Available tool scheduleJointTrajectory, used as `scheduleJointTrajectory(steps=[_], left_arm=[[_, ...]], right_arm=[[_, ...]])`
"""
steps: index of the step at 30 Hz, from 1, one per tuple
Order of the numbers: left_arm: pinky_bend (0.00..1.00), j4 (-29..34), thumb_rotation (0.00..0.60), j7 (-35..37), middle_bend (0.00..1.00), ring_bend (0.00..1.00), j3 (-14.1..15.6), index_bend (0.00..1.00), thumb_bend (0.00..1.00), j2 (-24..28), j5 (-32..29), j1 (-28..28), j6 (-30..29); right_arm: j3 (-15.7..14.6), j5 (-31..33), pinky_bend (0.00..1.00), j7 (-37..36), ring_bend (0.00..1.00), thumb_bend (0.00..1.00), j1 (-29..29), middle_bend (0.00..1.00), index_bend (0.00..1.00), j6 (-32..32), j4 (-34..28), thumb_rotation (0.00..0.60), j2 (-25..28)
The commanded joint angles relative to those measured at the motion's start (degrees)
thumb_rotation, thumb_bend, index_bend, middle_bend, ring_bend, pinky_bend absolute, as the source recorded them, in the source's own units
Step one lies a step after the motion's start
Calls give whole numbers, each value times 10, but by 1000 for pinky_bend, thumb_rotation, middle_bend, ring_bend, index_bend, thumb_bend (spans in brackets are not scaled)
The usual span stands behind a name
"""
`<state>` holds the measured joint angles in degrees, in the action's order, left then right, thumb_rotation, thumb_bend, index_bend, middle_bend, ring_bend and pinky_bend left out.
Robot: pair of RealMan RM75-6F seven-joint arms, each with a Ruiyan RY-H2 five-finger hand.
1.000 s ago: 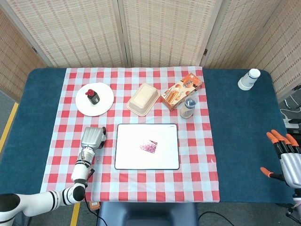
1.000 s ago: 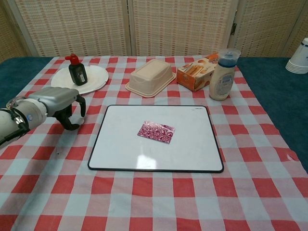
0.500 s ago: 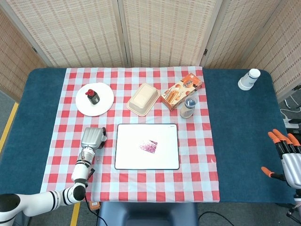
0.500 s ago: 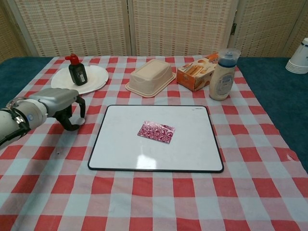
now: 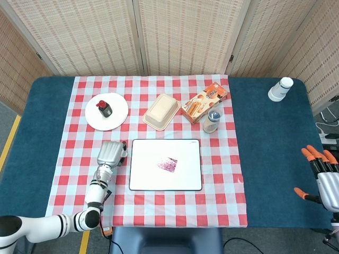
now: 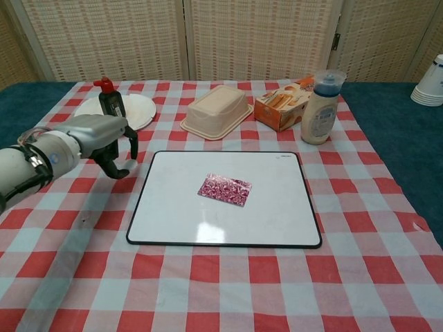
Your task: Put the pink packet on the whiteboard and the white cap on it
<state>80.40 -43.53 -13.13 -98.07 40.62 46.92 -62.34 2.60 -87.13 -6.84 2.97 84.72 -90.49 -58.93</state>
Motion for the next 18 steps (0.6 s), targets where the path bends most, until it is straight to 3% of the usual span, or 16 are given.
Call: scheduleJointTrajectory(steps=[1, 8, 18], left_arm=[[1000, 28, 600, -25, 1000, 1000, -12, 486, 340, -12, -2, 20, -13], [1000, 66, 600, -62, 1000, 1000, -39, 479, 339, -53, -20, 65, -28], [1000, 49, 600, -112, 1000, 1000, -46, 477, 339, -137, -37, 119, -52]], right_arm=[[-1, -2, 31, 1, 0, 53, 0, 0, 89, 0, 0, 600, 0], [3, -3, 32, -6, 0, 53, -2, 0, 47, 11, 6, 600, -2], [3, -29, 33, -37, 0, 53, -7, 0, 95, 42, 31, 600, -9]])
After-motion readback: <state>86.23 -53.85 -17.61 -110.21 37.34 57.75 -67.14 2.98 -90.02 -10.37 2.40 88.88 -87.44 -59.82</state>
